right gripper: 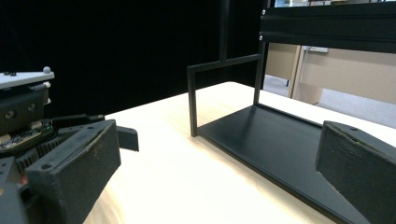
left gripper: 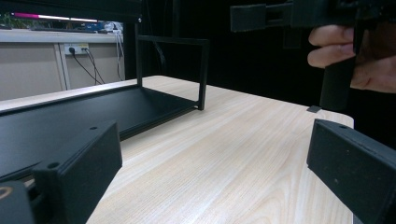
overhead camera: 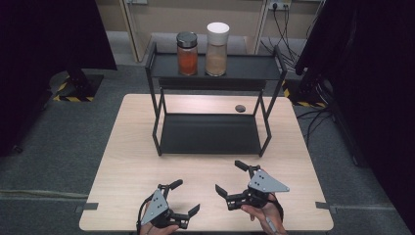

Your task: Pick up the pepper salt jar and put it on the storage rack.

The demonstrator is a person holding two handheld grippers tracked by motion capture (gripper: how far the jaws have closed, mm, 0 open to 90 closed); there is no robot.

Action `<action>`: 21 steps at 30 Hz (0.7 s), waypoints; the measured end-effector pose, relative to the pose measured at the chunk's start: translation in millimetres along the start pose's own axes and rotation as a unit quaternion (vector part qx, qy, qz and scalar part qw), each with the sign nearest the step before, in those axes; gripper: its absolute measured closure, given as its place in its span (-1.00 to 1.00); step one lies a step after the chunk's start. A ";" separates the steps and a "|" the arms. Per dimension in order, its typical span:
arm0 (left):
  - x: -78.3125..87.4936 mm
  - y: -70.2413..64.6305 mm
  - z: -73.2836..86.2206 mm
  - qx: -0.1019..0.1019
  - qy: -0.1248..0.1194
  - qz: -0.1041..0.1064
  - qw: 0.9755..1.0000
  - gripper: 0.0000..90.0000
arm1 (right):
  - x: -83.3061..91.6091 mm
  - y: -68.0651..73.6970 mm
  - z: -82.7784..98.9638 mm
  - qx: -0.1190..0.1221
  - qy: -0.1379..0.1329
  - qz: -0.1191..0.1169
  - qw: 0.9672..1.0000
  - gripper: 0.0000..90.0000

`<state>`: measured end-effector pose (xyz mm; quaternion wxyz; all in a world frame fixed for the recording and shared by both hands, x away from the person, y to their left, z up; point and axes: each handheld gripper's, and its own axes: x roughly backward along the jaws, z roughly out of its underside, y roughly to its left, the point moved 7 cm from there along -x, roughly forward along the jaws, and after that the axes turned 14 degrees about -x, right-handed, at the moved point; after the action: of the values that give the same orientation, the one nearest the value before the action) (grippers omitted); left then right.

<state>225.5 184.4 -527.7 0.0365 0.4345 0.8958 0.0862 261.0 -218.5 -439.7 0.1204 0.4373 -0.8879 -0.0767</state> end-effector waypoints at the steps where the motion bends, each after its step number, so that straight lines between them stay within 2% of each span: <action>1: 0.2 0.1 0.1 0.001 0.000 0.000 1.000 -0.94 | -0.3 0.2 1.0 0.001 0.002 0.000 1.000 -0.99; 11: 1.0 1.4 0.3 0.003 -0.002 -0.002 1.000 -0.94 | -3.9 1.2 14.5 0.000 0.010 -0.008 1.000 -0.99; 21: 2.2 2.0 -0.4 0.004 -0.007 -0.005 1.000 -0.94 | -4.2 -3.0 27.9 -0.005 0.015 -0.004 1.000 -0.99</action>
<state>225.6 187.3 -526.9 0.0412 0.4308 0.8980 0.0794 257.9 -216.2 -467.8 0.1357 0.4415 -0.8837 -0.0755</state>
